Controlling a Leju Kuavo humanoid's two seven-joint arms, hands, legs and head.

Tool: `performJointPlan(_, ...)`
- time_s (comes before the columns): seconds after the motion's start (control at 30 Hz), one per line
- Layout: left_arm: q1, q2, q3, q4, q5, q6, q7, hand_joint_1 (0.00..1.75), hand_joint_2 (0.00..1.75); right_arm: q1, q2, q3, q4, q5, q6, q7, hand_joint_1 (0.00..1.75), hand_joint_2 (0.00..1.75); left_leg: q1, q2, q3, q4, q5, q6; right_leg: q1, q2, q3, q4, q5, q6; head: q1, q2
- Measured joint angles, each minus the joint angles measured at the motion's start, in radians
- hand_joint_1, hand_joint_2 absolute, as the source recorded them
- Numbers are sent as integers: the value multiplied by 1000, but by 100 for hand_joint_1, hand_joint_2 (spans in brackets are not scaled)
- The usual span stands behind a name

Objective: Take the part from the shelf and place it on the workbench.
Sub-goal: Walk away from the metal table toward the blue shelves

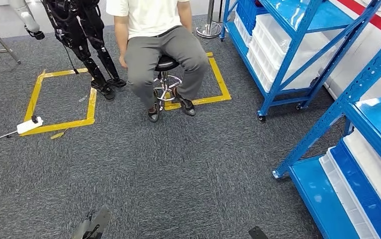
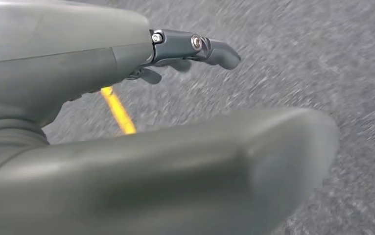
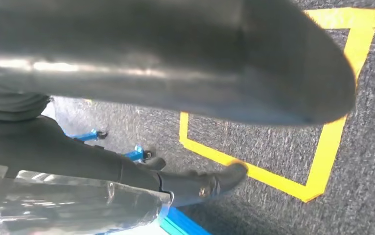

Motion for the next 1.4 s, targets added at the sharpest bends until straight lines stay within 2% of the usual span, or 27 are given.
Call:
performJointPlan(0.03, 1, -4, 8, 0, 1, -2, 2, 0, 0, 2, 0, -1, 0, 2, 2, -2, 0, 0, 5, 2, 4, 1, -5, -6, -4, 13, 2, -2, 0, -8, -1, 0)
performJointPlan(0.1, 2, -11, 20, 2, 5, -5, 2, 0, 0, 0, 1, -1, 0, 7, 5, -5, 0, 0, 13, -34, -5, 37, -35, -14, -10, 38, 8, -6, 3, -25, -5, 0)
performJointPlan(0.17, 6, -15, 29, 5, 10, -8, 2, 0, 0, -6, 2, -1, 0, 11, 7, -6, 0, 0, 16, -94, -55, 149, -99, -15, -8, 65, 10, -7, 5, -39, -11, 0)
performJointPlan(0.23, 11, -18, 38, 9, 13, -10, 2, 0, 0, -9, 3, -1, 0, 14, 11, -7, 0, 0, 16, -117, -116, 262, -139, -13, -1, 97, 10, -7, 5, -45, -13, 0)
performJointPlan(0.27, 13, -18, 41, 9, 16, -13, 2, 0, 0, -8, 3, -1, 0, 15, 13, -7, 0, 0, 15, -121, -129, 276, -130, -10, 2, 113, 11, -7, 5, -46, -13, 0)
performJointPlan(0.3, 14, -19, 45, 10, 20, -18, 4, 0, 0, -7, 3, -1, 0, 16, 15, -7, 0, 0, 15, -124, -122, 249, -101, -6, 4, 128, 13, -6, 5, -46, -13, 0)
performJointPlan(0.33, 13, -20, 49, 10, 28, -28, 9, 0, 0, -7, 3, -1, 0, 16, 18, -7, 0, 0, 15, -133, -98, 190, -61, 0, 5, 143, 16, -6, 5, -46, -13, 0)
performJointPlan(0.4, 11, -21, 66, 12, 64, -59, 38, 0, 0, -8, 4, -2, 0, 13, 23, -8, 0, 0, 14, -176, -42, 67, -2, 9, 7, 170, 19, -6, 6, -44, -12, 0)
performJointPlan(0.47, 7, -22, 97, 15, 120, -98, 89, 0, 0, -9, 5, -5, 0, 5, 28, -7, 0, 0, 10, -200, -20, 18, 8, 13, 6, 190, 13, -6, 9, -35, -15, 0)
performJointPlan(0.53, 3, -26, 136, 16, 166, -125, 131, 0, 0, -5, 5, -12, 1, -1, 32, -6, 0, 0, 8, -179, -16, 6, 14, 20, 4, 204, 5, -9, 14, -22, -18, 0)
performJointPlan(0.6, 1, -29, 170, 16, 188, -136, 152, 0, 0, -2, 5, -17, 2, -5, 35, -6, 0, 0, 11, -154, -9, -12, 26, 32, 7, 161, -16, 19, 1, -17, -16, 0)
performJointPlan(0.67, 0, -30, 197, 17, 201, -146, 179, 0, 0, -6, 5, -23, 2, -14, 38, -6, 0, 0, 9, -126, -5, -21, 31, 39, 6, 96, -68, 117, -43, -20, -13, 0)
performJointPlan(0.73, 1, -30, 217, 20, 208, -159, 208, 0, 0, -7, 5, -31, 2, -21, 40, -6, 0, 0, 6, -96, -6, -21, 30, 40, 0, 77, -126, 231, -85, -17, -10, 0)
performJointPlan(0.77, 1, -31, 225, 21, 207, -167, 218, 0, 0, -5, 5, -36, 2, -22, 41, -6, 0, 0, 6, -82, -7, -21, 29, 39, -5, 74, -135, 252, -88, -10, -10, 0)
performJointPlan(0.8, 1, -31, 230, 23, 204, -174, 225, 0, 0, -2, 4, -39, 2, -22, 41, -6, 0, 0, 7, -69, -6, -20, 27, 37, -9, 68, -124, 233, -77, 1, -8, 0)
performJointPlan(0.87, 2, -31, 236, 24, 193, -184, 232, 0, 0, 1, 3, -46, 2, -19, 41, -6, 0, 0, 8, -44, -2, -20, 22, 28, -18, 33, -51, 105, -34, 20, -6, 0)
performJointPlan(0.9, 4, -30, 238, 24, 188, -186, 233, 0, 0, 0, 4, -48, 2, -17, 40, -6, 0, 0, 7, -32, 2, -19, 17, 20, -16, 11, -14, 42, -16, 24, -5, 0)
performJointPlan(0.97, 7, -29, 239, 24, 180, -186, 234, 0, 0, -1, 5, -50, 2, -14, 40, -5, 0, 0, 3, -11, 11, -18, 8, 4, -11, -10, 20, -15, -1, 15, -9, 0)
performJointPlan(1.03, 8, -31, 239, 24, 176, -184, 234, 0, 0, 2, 4, -52, 2, -13, 40, -4, 0, 0, 6, 5, 21, -20, 4, -8, -8, 13, 20, -15, 1, -1, -15, 0)
performJointPlan(1.07, 8, -32, 239, 24, 174, -183, 233, 0, 0, 5, 4, -53, 2, -13, 41, -3, 0, 0, 11, -5, 23, -15, -2, -14, -10, 24, 21, -16, 2, -8, -16, 0)
performJointPlan(1.13, 10, -35, 239, 24, 167, -180, 233, 0, 0, 7, 3, -56, 2, -12, 41, -1, 0, 0, 19, -58, 2, 41, -45, -22, -16, 46, 24, -19, 5, -26, -20, 0)
performJointPlan(1.2, 18, -36, 239, 24, 160, -179, 233, 0, 0, 5, 4, -58, 2, -12, 42, 1, 0, 0, 21, -108, -57, 169, -115, -22, -13, 70, 25, -19, 5, -38, -24, 0)
performJointPlan(1.23, 22, -36, 239, 25, 158, -179, 233, 0, 0, 5, 4, -58, 2, -12, 43, 2, 0, 0, 20, -116, -88, 229, -138, -21, -9, 84, 25, -19, 5, -41, -24, 0)
performJointPlan(1.27, 25, -37, 239, 25, 157, -179, 233, 0, 0, 6, 4, -58, 2, -12, 44, 3, 0, 0, 20, -119, -108, 263, -142, -19, -6, 99, 25, -19, 6, -41, -24, 0)
performJointPlan(1.3, 26, -37, 239, 25, 157, -179, 233, 0, 0, 8, 4, -58, 2, -12, 44, 4, 0, 0, 20, -121, -111, 260, -125, -15, -4, 114, 26, -19, 6, -42, -24, 0)
performJointPlan(1.33, 27, -37, 239, 25, 157, -179, 233, 0, 0, 9, 4, -59, 2, -12, 45, 5, 0, 0, 20, -126, -94, 216, -90, -10, -2, 129, 28, -18, 7, -42, -24, 0)
performJointPlan(1.4, 28, -37, 239, 25, 156, -179, 233, 0, 0, 9, 5, -59, 2, -12, 45, 6, 0, 0, 20, -169, -35, 82, -18, 2, 0, 156, 29, -18, 8, -40, -23, 0)
